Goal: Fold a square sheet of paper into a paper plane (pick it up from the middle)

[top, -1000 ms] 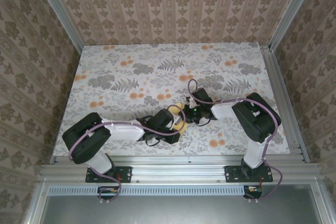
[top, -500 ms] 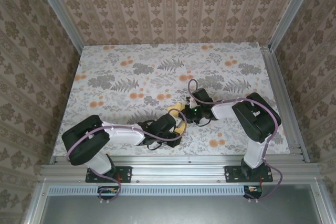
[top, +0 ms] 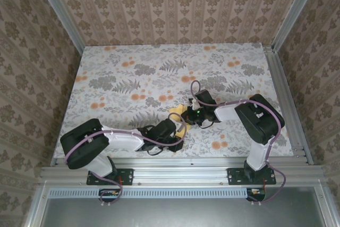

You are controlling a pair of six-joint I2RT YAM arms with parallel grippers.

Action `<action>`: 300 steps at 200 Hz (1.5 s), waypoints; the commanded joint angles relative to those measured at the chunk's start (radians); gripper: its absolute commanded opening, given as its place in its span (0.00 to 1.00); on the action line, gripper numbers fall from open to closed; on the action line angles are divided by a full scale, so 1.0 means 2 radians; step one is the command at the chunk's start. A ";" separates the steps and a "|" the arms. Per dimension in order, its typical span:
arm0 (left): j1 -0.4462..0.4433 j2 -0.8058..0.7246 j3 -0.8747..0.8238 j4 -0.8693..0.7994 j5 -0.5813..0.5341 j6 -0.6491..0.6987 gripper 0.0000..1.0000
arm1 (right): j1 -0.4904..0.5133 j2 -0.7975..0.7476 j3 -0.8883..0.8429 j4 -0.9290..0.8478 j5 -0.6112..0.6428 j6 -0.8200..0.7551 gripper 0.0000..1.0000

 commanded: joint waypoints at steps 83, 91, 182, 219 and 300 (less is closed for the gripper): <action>-0.011 -0.012 -0.012 -0.061 0.067 -0.014 0.13 | -0.017 0.042 -0.030 -0.079 0.104 -0.010 0.06; -0.008 -0.021 0.001 -0.074 0.067 -0.007 0.13 | -0.017 0.039 -0.029 -0.079 0.103 -0.011 0.06; 0.097 -0.090 0.060 -0.108 0.090 0.045 0.16 | -0.002 0.031 -0.025 -0.062 0.084 0.003 0.06; 0.112 -0.033 0.073 -0.091 0.105 0.061 0.15 | 0.000 0.025 -0.025 -0.058 0.082 0.007 0.06; 0.115 0.049 0.052 -0.061 0.110 0.066 0.12 | 0.000 0.022 -0.028 -0.050 0.078 0.009 0.06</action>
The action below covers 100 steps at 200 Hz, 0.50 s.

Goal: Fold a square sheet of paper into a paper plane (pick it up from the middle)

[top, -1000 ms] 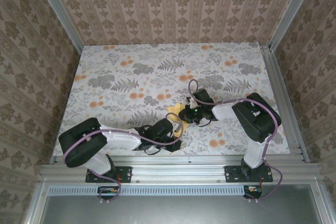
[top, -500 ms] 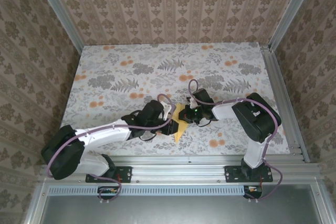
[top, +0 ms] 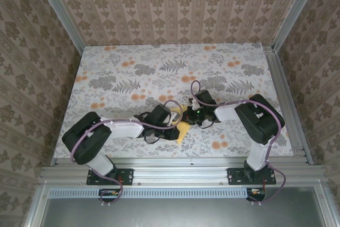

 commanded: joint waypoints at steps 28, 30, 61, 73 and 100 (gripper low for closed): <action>0.003 0.037 -0.014 0.019 0.011 0.018 0.11 | -0.002 0.006 -0.031 -0.051 0.071 0.006 0.07; 0.003 0.039 -0.015 0.019 0.011 0.018 0.10 | -0.002 0.005 -0.031 -0.051 0.071 0.007 0.07; 0.003 0.057 -0.029 0.032 0.012 0.019 0.10 | -0.002 -0.043 -0.032 -0.062 0.068 0.008 0.08; 0.003 0.063 -0.031 0.033 0.011 0.021 0.09 | -0.002 -0.060 -0.035 -0.061 0.063 0.015 0.09; 0.003 0.065 -0.034 0.032 0.011 0.023 0.09 | 0.003 -0.095 -0.046 -0.066 0.062 0.023 0.10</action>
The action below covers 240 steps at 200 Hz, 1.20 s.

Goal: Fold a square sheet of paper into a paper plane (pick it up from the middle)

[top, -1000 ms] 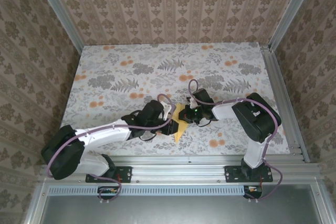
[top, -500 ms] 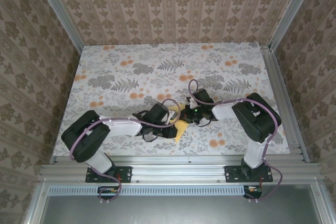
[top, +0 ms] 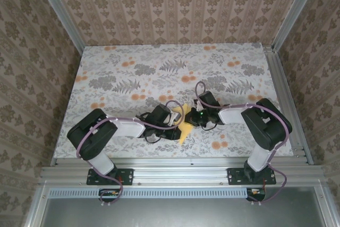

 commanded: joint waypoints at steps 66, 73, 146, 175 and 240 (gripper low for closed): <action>-0.007 0.041 -0.023 -0.029 -0.023 0.025 0.09 | 0.045 -0.039 -0.042 0.024 0.005 0.067 0.10; -0.008 0.041 -0.024 -0.029 -0.024 0.026 0.08 | 0.047 -0.034 -0.042 0.031 0.005 0.070 0.09; -0.019 0.044 -0.025 -0.048 -0.040 0.037 0.08 | 0.052 0.005 -0.019 -0.001 0.039 0.053 0.09; -0.023 0.045 -0.026 -0.059 -0.048 0.041 0.08 | 0.051 0.007 0.002 -0.051 0.085 0.034 0.08; -0.035 0.050 -0.034 -0.068 -0.059 0.046 0.07 | 0.033 0.021 0.035 -0.055 0.118 0.033 0.08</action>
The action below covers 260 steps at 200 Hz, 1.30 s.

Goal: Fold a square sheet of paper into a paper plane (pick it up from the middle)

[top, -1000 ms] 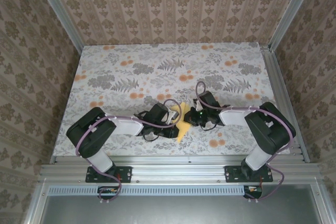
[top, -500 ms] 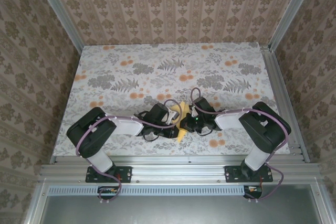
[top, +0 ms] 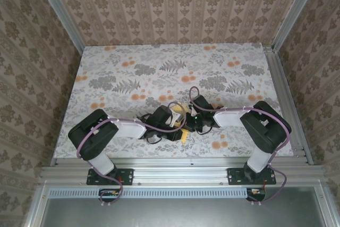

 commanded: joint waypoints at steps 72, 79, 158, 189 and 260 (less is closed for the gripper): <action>-0.020 0.043 -0.035 -0.094 -0.037 0.019 0.07 | -0.043 0.060 0.058 0.029 0.057 -0.006 0.07; -0.021 0.043 -0.035 -0.095 -0.036 0.019 0.07 | -0.044 0.065 0.060 0.034 0.054 -0.006 0.07; -0.021 0.026 -0.041 -0.099 -0.034 0.015 0.07 | -0.063 0.042 0.070 0.029 0.033 -0.017 0.07; -0.018 0.022 -0.036 -0.092 -0.029 0.007 0.07 | -0.070 0.002 0.049 -0.014 0.036 -0.045 0.07; 0.003 0.019 -0.037 -0.057 0.002 -0.010 0.07 | -0.061 -0.113 -0.061 -0.025 -0.022 -0.041 0.07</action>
